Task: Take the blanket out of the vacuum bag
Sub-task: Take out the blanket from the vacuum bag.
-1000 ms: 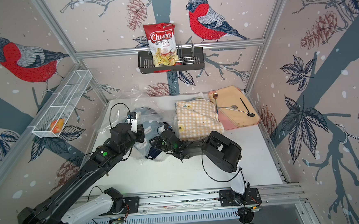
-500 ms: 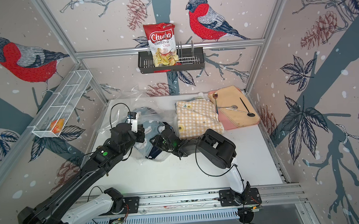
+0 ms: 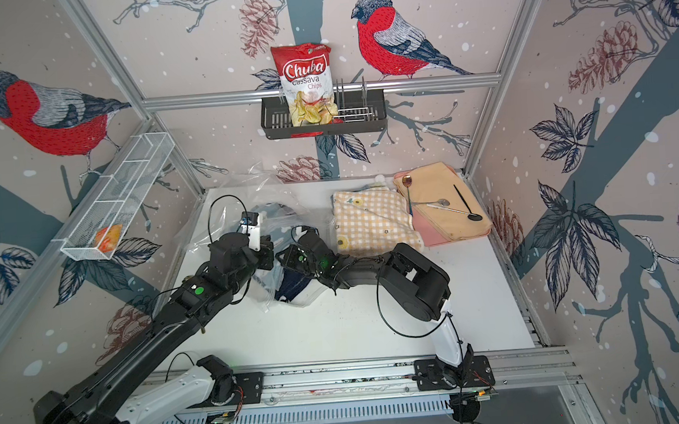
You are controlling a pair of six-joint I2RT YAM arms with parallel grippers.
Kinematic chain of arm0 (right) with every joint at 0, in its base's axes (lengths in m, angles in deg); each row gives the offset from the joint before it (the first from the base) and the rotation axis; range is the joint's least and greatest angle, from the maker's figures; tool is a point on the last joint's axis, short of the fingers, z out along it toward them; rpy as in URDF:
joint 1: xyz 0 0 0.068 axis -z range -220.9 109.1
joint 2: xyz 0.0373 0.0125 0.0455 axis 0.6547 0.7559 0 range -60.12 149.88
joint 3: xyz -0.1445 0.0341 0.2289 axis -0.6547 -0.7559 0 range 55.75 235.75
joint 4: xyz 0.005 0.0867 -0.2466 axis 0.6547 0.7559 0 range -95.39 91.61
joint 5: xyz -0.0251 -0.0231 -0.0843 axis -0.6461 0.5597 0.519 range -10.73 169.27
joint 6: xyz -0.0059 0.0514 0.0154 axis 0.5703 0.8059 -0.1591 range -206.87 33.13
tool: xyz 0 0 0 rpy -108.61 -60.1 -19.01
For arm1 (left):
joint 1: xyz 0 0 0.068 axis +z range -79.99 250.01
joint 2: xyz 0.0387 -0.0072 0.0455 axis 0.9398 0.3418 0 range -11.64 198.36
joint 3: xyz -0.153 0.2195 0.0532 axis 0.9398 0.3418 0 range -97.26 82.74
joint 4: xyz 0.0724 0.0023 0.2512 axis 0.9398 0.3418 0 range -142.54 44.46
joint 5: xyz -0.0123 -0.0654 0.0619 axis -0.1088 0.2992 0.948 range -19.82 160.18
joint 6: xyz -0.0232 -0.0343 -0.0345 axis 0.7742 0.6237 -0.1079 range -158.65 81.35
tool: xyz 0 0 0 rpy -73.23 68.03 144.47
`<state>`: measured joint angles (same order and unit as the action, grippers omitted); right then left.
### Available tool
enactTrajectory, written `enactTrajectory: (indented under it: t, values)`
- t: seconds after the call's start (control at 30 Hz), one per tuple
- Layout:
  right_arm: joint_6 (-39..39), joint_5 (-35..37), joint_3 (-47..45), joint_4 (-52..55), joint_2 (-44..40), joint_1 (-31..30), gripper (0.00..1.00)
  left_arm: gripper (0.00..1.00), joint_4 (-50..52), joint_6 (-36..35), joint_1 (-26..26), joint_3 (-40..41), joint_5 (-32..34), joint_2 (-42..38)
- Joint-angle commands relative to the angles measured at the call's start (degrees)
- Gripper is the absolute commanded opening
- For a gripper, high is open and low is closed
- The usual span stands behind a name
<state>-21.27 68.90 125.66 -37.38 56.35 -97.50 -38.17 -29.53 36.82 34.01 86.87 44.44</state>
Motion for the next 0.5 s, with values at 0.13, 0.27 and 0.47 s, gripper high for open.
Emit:
enactTrajectory:
  t: [0.13,0.27,0.47]
  values:
    - [-0.68,0.50,-0.88,0.11,0.28,0.03,0.15,0.06,-1.87,0.10,-0.12,-0.31,0.14,-0.09]
    - [-0.30,0.73,-2.56,-0.31,0.21,0.33,0.24,0.06,-1.80,0.05,-0.12,-0.31,0.11,-0.09]
    - [0.98,-0.54,-5.24,-0.96,0.47,0.70,0.45,0.05,-1.84,0.02,-0.12,-0.27,0.11,0.00]
